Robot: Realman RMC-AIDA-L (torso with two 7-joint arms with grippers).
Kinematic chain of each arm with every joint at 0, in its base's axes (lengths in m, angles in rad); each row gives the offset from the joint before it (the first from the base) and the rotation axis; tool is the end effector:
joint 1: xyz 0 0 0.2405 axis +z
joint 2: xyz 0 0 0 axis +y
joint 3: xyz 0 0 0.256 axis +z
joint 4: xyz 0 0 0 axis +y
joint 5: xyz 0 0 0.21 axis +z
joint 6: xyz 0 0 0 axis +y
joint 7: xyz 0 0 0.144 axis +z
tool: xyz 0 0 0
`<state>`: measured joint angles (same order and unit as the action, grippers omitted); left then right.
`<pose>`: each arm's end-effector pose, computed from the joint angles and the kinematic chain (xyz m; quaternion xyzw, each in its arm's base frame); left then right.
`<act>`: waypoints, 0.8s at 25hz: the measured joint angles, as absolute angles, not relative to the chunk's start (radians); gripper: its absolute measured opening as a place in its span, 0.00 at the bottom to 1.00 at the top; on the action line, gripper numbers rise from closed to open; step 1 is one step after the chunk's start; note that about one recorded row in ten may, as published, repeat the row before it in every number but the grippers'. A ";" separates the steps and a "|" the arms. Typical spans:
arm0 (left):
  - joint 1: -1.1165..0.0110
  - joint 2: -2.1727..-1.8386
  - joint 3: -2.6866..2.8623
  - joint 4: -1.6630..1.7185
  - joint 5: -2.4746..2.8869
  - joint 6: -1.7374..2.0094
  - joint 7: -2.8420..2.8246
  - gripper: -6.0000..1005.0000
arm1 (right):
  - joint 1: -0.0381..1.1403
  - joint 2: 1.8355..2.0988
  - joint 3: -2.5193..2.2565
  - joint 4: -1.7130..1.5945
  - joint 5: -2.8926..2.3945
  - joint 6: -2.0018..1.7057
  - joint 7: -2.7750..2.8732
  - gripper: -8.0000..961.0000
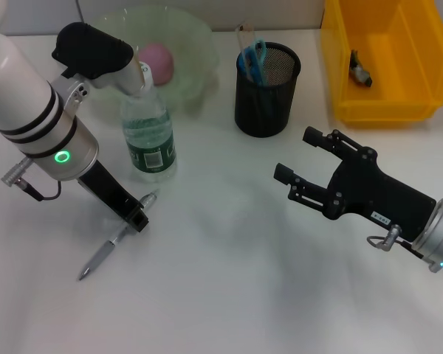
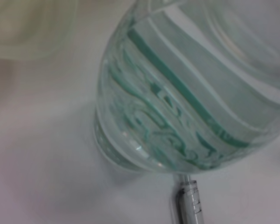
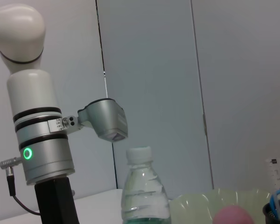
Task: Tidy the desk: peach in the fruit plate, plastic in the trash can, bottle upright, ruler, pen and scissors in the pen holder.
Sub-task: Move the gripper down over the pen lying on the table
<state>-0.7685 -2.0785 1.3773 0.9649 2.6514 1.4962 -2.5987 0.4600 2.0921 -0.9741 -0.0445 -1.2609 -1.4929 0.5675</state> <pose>-0.2058 0.3662 -0.0353 -0.8823 -0.3820 0.2445 0.1259 0.2783 0.2731 -0.0680 -0.8704 0.1552 0.3782 0.2744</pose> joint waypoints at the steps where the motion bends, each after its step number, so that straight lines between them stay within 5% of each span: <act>1: -0.769 -2.079 1.377 0.965 2.652 1.496 -2.599 0.36 | 0.460 2.092 -0.974 -0.044 -1.261 -1.493 0.568 0.83; 20: -0.771 -2.078 1.403 0.963 2.658 1.475 -2.603 0.31 | 0.464 2.092 -0.962 -0.044 -1.261 -1.491 0.568 0.83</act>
<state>-0.7710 -2.0785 1.4030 0.9632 2.6583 1.4745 -2.6030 0.4642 2.0923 -0.9618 -0.0445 -1.2609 -1.4910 0.5676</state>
